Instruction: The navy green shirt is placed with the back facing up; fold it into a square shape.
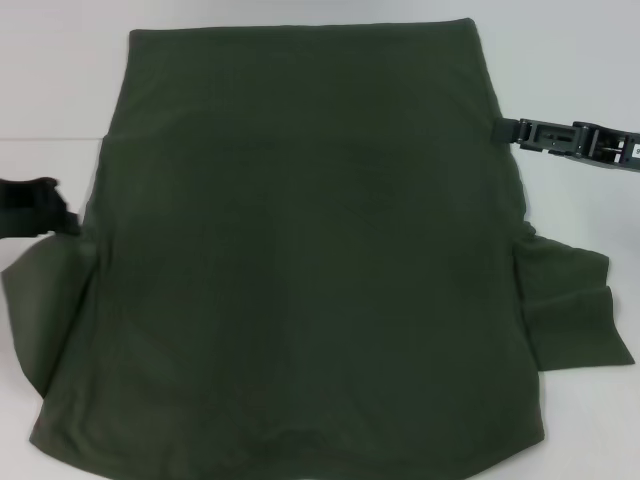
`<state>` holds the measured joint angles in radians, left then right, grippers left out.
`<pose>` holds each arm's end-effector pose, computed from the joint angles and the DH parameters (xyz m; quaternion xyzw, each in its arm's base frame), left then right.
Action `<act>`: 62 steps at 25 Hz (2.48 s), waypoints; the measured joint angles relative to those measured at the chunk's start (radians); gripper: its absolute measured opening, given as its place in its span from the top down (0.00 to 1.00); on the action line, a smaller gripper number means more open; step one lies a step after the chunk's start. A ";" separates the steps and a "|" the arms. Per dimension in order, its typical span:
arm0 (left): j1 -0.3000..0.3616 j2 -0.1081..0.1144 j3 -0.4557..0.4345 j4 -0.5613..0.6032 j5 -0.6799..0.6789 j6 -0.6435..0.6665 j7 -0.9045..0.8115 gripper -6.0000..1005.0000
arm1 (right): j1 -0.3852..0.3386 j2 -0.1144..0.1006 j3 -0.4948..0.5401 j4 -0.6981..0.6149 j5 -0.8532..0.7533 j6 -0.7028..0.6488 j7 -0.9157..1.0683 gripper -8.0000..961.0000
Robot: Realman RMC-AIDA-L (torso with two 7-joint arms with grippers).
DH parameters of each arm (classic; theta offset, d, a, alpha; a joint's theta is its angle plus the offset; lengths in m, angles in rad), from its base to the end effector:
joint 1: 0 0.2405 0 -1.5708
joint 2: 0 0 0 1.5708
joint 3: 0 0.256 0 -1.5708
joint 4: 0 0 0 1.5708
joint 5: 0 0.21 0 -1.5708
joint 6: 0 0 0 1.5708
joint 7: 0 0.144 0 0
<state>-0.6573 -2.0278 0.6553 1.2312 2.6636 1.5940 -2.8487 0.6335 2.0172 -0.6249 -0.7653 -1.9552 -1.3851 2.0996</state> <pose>-0.2557 0.3809 0.1161 -0.6973 -0.6599 -0.0469 0.2759 0.2391 0.3988 0.0631 -0.8124 0.4633 0.3058 0.1784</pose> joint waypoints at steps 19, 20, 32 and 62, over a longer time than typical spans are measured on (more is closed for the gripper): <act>-0.154 -0.071 0.156 -0.140 0.172 -0.120 -0.108 0.99 | 0.000 0.000 0.000 0.011 -0.001 0.003 0.008 0.11; -0.160 -0.071 0.156 -0.146 0.169 -0.108 -0.103 0.99 | -0.001 0.000 0.001 0.011 -0.001 0.004 0.008 0.11; -0.074 -0.036 0.037 -0.119 -0.001 -0.007 0.071 0.83 | -0.002 -0.006 0.003 0.011 0.002 0.009 0.006 0.12; 0.091 0.004 -0.009 -0.277 -0.051 -0.110 0.136 0.38 | -0.003 -0.006 0.002 0.025 -0.003 0.017 0.000 0.13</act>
<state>-0.5660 -2.0239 0.6459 0.9546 2.6128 1.4845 -2.7128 0.6304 2.0110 -0.6228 -0.7407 -1.9582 -1.3680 2.0999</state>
